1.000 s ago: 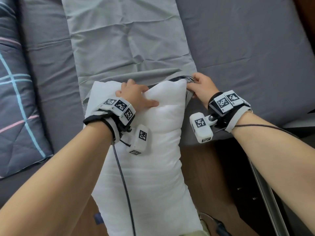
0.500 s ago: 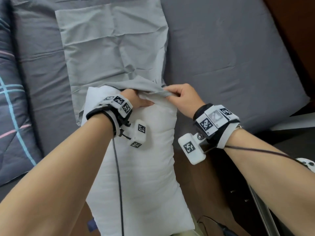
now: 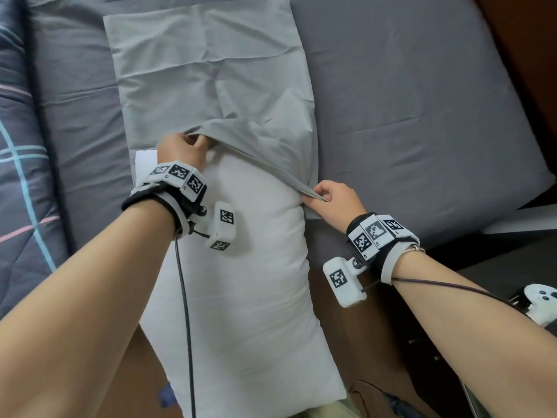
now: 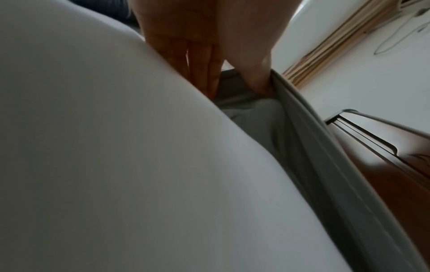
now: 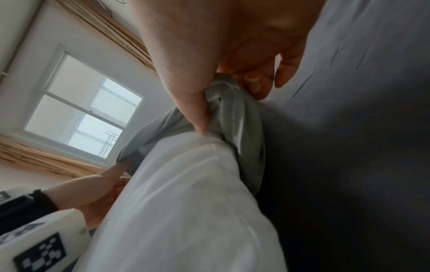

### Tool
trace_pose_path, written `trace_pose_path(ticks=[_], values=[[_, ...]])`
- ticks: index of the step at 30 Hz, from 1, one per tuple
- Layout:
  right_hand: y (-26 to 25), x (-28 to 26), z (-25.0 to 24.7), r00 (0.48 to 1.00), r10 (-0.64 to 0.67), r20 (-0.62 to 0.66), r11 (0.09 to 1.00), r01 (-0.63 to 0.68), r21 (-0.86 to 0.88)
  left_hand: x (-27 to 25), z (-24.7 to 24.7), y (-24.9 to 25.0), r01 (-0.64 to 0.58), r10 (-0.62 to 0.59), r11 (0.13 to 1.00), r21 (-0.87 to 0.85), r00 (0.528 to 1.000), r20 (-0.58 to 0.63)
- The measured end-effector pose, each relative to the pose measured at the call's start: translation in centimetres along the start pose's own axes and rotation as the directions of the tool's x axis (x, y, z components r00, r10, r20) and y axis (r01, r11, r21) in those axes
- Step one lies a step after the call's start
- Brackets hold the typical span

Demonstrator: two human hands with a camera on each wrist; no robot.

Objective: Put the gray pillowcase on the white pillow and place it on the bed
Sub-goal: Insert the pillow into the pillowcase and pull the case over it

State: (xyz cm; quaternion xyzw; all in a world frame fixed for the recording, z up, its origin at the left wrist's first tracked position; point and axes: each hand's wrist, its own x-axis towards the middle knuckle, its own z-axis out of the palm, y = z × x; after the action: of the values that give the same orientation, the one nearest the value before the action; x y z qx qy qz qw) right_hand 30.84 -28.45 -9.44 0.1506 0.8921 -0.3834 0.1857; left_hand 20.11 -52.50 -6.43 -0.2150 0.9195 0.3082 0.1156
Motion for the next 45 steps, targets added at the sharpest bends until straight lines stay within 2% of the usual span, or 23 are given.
trace_pose_path(ticks=[3,5,7,10,16,20,22,25,26,28,31,33,36,40,42,45], values=[[-0.5,0.1,0.2,1.000,0.004,0.016,1.000,-0.004,-0.011,0.7,-0.2,-0.5,0.021,-0.027,0.997,-0.074,0.996,-0.079],[-0.9,0.3,0.3,1.000,-0.002,0.026,1.000,0.003,-0.031,0.9,-0.3,-0.7,-0.042,0.030,0.993,-0.113,0.994,-0.107],[-1.3,0.5,0.3,0.999,-0.016,0.033,0.999,0.017,-0.045,1.3,-0.7,-0.8,-0.087,0.079,0.995,-0.053,0.987,-0.140],[-1.8,0.9,0.4,0.998,-0.042,0.041,0.996,0.045,-0.080,2.2,-1.6,-1.2,-0.088,0.089,0.996,0.017,0.983,-0.163],[-2.7,1.9,0.4,0.998,-0.056,0.025,0.991,0.059,-0.117,3.3,-3.2,-2.9,0.025,0.009,0.961,0.277,0.992,-0.123],[-3.3,2.5,1.3,0.993,0.032,0.114,0.992,-0.018,-0.124,2.5,-4.0,-5.1,-0.025,0.056,0.898,0.439,0.997,-0.058],[-3.4,2.5,1.9,0.976,0.111,0.187,0.990,-0.092,-0.106,2.3,-4.3,-6.1,-0.065,0.060,0.909,0.411,0.998,0.025],[-4.0,1.8,2.6,0.915,0.199,0.350,0.976,-0.219,0.019,2.2,-4.5,-7.0,-0.118,0.093,0.940,0.319,0.991,0.092],[-4.2,1.6,2.8,0.897,0.196,0.396,0.967,-0.245,0.076,2.2,-4.5,-7.2,-0.139,0.112,0.946,0.294,0.988,0.107],[-4.8,1.6,3.6,0.894,0.139,0.426,0.958,-0.231,0.172,1.9,-4.4,-7.6,-0.159,0.129,0.956,0.246,0.983,0.132],[-5.8,1.9,4.9,0.913,0.156,0.377,0.882,-0.300,0.362,1.7,-4.7,-7.9,-0.166,0.135,0.960,0.224,0.980,0.146],[-6.2,1.8,5.2,0.928,0.212,0.307,0.819,-0.340,0.463,1.8,-5.6,-7.9,-0.139,0.117,0.960,0.242,0.988,0.104],[-5.7,1.7,4.9,0.952,0.218,0.215,0.763,-0.304,0.570,1.8,-7.2,-7.8,-0.098,0.097,0.937,0.335,0.995,0.019],[-4.5,0.9,4.3,0.966,0.212,0.151,0.711,-0.258,0.654,1.1,-7.5,-6.6,-0.093,0.157,0.858,0.505,0.984,-0.087],[-3.9,0.4,4.0,0.968,0.190,0.165,0.692,-0.251,0.677,1.1,-7.7,-5.8,-0.135,0.204,0.886,0.444,0.973,-0.112],[-3.0,0.0,3.3,0.963,0.181,0.201,0.676,-0.270,0.686,1.9,-7.8,-4.3,-0.246,0.250,0.962,0.121,0.968,-0.015]])
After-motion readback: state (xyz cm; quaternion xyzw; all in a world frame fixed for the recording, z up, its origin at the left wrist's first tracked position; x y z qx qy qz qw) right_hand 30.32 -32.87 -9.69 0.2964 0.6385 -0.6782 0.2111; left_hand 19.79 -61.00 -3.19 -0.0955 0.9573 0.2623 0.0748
